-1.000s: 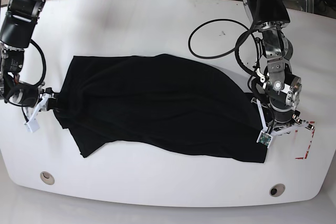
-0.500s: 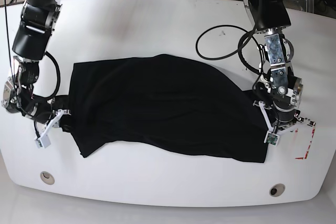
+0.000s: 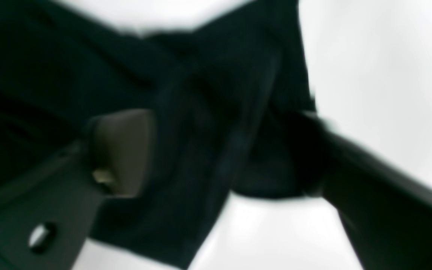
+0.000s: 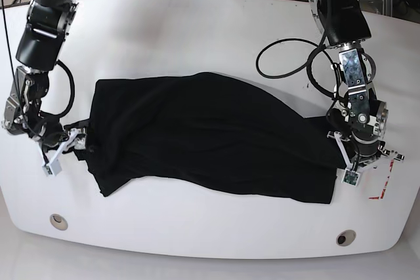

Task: Layout the t-shirt on the table in an organized manner, then fold the t-shirt properly
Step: 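Drag the shirt end with the right gripper away from the left gripper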

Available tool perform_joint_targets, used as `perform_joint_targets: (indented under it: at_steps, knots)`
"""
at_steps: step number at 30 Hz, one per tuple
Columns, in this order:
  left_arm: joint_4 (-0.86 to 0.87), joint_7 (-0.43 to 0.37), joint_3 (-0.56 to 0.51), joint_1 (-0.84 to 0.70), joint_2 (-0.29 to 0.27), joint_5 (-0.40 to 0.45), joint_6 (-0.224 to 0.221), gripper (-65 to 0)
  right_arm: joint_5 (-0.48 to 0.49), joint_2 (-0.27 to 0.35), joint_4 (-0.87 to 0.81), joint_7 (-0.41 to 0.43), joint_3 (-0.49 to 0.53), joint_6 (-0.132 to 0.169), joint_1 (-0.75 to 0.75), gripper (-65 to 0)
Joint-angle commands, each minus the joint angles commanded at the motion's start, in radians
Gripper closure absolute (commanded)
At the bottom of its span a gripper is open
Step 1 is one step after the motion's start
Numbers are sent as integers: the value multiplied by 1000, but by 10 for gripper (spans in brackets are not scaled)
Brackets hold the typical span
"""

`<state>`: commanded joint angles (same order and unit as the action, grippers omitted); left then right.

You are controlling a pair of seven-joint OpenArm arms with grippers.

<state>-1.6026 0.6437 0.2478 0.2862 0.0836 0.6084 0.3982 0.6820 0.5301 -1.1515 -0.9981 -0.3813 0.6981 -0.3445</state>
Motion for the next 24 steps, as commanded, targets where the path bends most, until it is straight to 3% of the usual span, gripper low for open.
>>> perform_joint_targets:
  at_steps: [10,24]
  knots:
    - [-6,0,0,-40,2,-54,-3,0,120,-29,-110,-20,-130,0,229,-650]
    - [-6,0,3,-68,2,-54,-3,0,184,-141,-127,-21,-130,0,351,-650]
